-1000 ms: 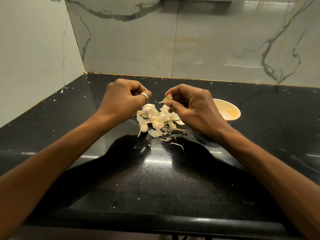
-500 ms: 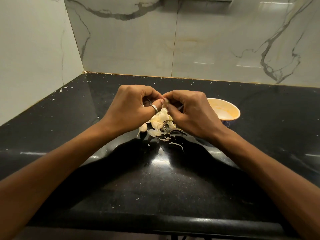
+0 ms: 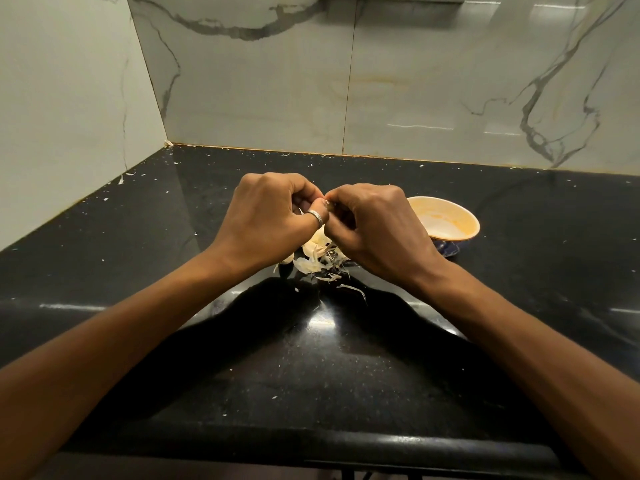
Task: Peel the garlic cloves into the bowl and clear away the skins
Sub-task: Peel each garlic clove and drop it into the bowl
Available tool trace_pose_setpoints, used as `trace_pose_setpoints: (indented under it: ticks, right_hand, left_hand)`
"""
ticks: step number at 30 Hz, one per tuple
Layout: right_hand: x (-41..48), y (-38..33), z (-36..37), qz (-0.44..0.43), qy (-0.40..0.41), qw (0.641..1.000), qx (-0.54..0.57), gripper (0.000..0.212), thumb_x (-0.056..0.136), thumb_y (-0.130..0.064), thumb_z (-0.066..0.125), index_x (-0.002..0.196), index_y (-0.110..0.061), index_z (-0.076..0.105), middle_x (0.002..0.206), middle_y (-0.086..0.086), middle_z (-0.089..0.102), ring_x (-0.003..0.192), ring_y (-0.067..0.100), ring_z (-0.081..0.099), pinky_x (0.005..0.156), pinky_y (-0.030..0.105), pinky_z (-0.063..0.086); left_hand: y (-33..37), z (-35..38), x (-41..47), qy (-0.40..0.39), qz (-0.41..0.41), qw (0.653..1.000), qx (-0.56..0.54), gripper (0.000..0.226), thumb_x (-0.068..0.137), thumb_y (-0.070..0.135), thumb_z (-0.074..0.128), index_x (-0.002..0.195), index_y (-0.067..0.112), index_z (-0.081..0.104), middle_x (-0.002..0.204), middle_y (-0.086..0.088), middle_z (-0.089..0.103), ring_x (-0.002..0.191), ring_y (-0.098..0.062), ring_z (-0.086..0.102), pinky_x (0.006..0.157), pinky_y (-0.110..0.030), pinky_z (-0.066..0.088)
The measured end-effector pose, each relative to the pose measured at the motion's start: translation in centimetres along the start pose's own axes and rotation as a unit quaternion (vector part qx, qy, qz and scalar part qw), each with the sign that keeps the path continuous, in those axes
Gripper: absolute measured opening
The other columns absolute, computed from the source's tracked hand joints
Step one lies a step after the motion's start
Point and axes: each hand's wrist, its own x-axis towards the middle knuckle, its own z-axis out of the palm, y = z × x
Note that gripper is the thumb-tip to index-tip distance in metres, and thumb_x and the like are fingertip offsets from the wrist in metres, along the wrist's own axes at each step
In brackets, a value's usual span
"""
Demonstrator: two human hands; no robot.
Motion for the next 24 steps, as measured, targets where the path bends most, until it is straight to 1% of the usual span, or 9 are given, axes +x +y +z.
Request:
trace_pose_setpoints:
  ticks: [2,6,9,11,14,16,19,21,24]
  right_hand:
    - [0.0,0.0,0.1,-0.002,-0.002,1.0,-0.003,0.02,0.092,-0.025,0.06,0.094,-0.008,0.072,0.079,0.006,0.07,0.068,0.022,0.063,0.064,0.042,0.051]
    - [0.0,0.0,0.1,-0.002,0.001,1.0,0.003,0.019,0.091,-0.023,0.06,0.094,-0.009,0.072,0.079,0.005,0.07,0.069,0.021,0.063,0.065,0.042,0.051]
    - [0.0,-0.1,-0.1,0.005,0.016,0.999,0.028,0.018,0.091,-0.021,0.063,0.098,-0.009,0.074,0.08,0.004,0.073,0.069,0.018,0.065,0.067,0.039,0.052]
    - [0.0,-0.2,-0.2,0.012,0.019,0.999,0.047,0.018,0.09,-0.021,0.065,0.099,-0.009,0.075,0.08,0.002,0.073,0.07,0.016,0.066,0.068,0.039,0.054]
    - [0.1,-0.1,-0.2,0.028,0.022,0.996,0.077,0.016,0.09,-0.021,0.067,0.098,-0.01,0.075,0.078,-0.001,0.072,0.068,0.013,0.066,0.068,0.039,0.056]
    - [0.1,-0.1,-0.3,0.041,0.027,0.994,0.101,0.015,0.089,-0.02,0.068,0.098,-0.01,0.076,0.077,-0.002,0.073,0.068,0.012,0.067,0.068,0.037,0.056]
    - [0.1,-0.1,-0.5,0.049,0.03,0.991,0.123,0.013,0.09,-0.016,0.07,0.098,-0.009,0.076,0.077,-0.002,0.072,0.066,0.009,0.067,0.067,0.03,0.057]
    - [0.1,-0.2,-0.5,0.049,0.028,0.99,0.13,0.012,0.09,-0.015,0.071,0.098,-0.008,0.076,0.077,-0.002,0.072,0.066,0.008,0.067,0.067,0.028,0.056]
    - [0.1,-0.2,-0.7,0.051,0.029,0.988,0.141,0.012,0.091,-0.014,0.07,0.099,-0.007,0.076,0.078,-0.001,0.073,0.067,0.009,0.068,0.067,0.028,0.058]
  left_hand:
    - [0.0,0.1,-0.1,-0.003,-0.008,1.0,0.003,0.015,0.084,0.032,0.067,0.085,0.02,0.077,0.068,0.011,0.068,0.062,0.0,0.063,0.06,-0.02,0.053]
    - [0.0,0.1,0.1,-0.01,-0.041,0.999,-0.007,0.008,0.084,0.028,0.071,0.081,0.021,0.075,0.067,0.012,0.067,0.056,0.001,0.059,0.058,-0.015,0.05]
    - [0.1,-0.1,0.4,-0.034,-0.109,0.991,-0.062,0.011,0.086,0.021,0.073,0.075,0.024,0.072,0.061,0.007,0.067,0.053,-0.002,0.06,0.054,-0.02,0.051]
    - [0.1,-0.3,0.6,-0.054,-0.155,0.98,-0.109,0.015,0.087,0.017,0.072,0.074,0.023,0.072,0.064,-0.002,0.069,0.055,-0.01,0.064,0.048,-0.024,0.052]
    - [0.0,-0.6,0.7,-0.069,-0.19,0.967,-0.154,0.016,0.09,0.013,0.068,0.076,0.021,0.071,0.072,-0.009,0.07,0.059,-0.01,0.063,0.045,-0.02,0.048]
    - [-0.2,-0.8,0.8,-0.071,-0.206,0.962,-0.163,0.016,0.091,0.013,0.067,0.077,0.019,0.072,0.074,-0.011,0.07,0.061,-0.015,0.063,0.044,-0.021,0.047]
    - [-0.6,-0.9,0.9,-0.075,-0.223,0.957,-0.168,0.015,0.092,0.015,0.066,0.079,0.015,0.072,0.073,-0.012,0.068,0.064,-0.021,0.062,0.043,-0.02,0.045]
    - [-0.6,-0.9,1.0,-0.08,-0.23,0.955,-0.169,0.015,0.093,0.015,0.065,0.081,0.013,0.072,0.072,-0.009,0.067,0.064,-0.018,0.062,0.043,-0.019,0.045]
    - [-0.7,-0.9,1.1,-0.081,-0.246,0.951,-0.169,0.018,0.095,0.017,0.063,0.079,0.013,0.071,0.07,-0.005,0.065,0.063,-0.015,0.061,0.046,-0.022,0.046]
